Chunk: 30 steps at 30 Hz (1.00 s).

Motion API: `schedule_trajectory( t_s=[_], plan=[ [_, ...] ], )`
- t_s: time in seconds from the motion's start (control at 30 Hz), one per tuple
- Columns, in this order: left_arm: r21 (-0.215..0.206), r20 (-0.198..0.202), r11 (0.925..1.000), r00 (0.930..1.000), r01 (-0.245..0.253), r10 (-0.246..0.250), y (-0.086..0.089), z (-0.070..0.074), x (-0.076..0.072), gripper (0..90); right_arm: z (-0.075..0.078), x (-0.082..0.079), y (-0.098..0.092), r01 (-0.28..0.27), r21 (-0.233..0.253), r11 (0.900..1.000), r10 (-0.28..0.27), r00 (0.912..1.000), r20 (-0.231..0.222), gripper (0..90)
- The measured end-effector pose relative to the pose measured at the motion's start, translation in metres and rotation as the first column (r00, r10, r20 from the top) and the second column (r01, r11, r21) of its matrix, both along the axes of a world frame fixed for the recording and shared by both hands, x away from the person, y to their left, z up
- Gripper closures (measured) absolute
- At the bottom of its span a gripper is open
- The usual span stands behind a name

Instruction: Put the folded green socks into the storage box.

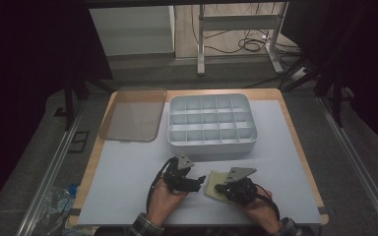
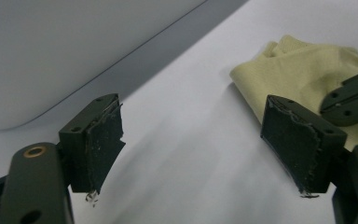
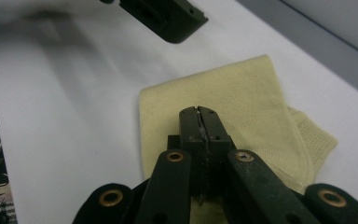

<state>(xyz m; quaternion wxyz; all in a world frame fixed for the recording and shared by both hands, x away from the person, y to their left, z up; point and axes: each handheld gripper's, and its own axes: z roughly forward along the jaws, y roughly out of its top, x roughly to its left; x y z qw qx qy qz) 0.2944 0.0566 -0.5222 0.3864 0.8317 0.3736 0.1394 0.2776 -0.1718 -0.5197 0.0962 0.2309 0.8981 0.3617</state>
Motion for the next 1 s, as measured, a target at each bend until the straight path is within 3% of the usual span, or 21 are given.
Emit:
schedule_trajectory(
  t_s=[0.13, 0.3, 0.57, 0.77, 1.0],
  plan=[
    [-0.006, -0.003, 1.0, 1.0, 0.001, -0.001, -0.001, 0.0, 0.0, 22.0, -0.002, -0.008, 0.004, -0.032, -0.014, 0.999, 0.032, 0.9995, 0.001, 89.6],
    [-0.013, -0.004, 0.9996, 0.9996, 0.027, -0.027, -0.007, -0.002, -0.002, 27.8, -0.001, -0.006, 0.001, -0.027, -0.004, 1.0, 0.027, 0.9996, -0.001, 89.5],
    [-0.059, -0.045, 0.9961, 0.9966, 0.066, -0.069, -0.018, -0.009, -0.002, 46.0, 0.01, 0.004, -0.017, 0.048, 0.032, 0.998, -0.049, 0.9984, 0.029, 89.0],
    [-0.068, -0.074, 0.993, 0.9921, 0.096, -0.101, -0.023, -0.012, -0.002, 57.9, 0.009, 0.009, -0.023, 0.072, 0.034, 0.997, -0.073, 0.9967, 0.036, 88.4],
    [-0.076, -0.08, 0.9919, 0.991, 0.102, -0.108, -0.026, -0.012, -0.002, 59.6, 0.008, 0.009, -0.024, 0.075, 0.03, 0.997, -0.076, 0.9966, 0.032, 87.7]
  ],
)
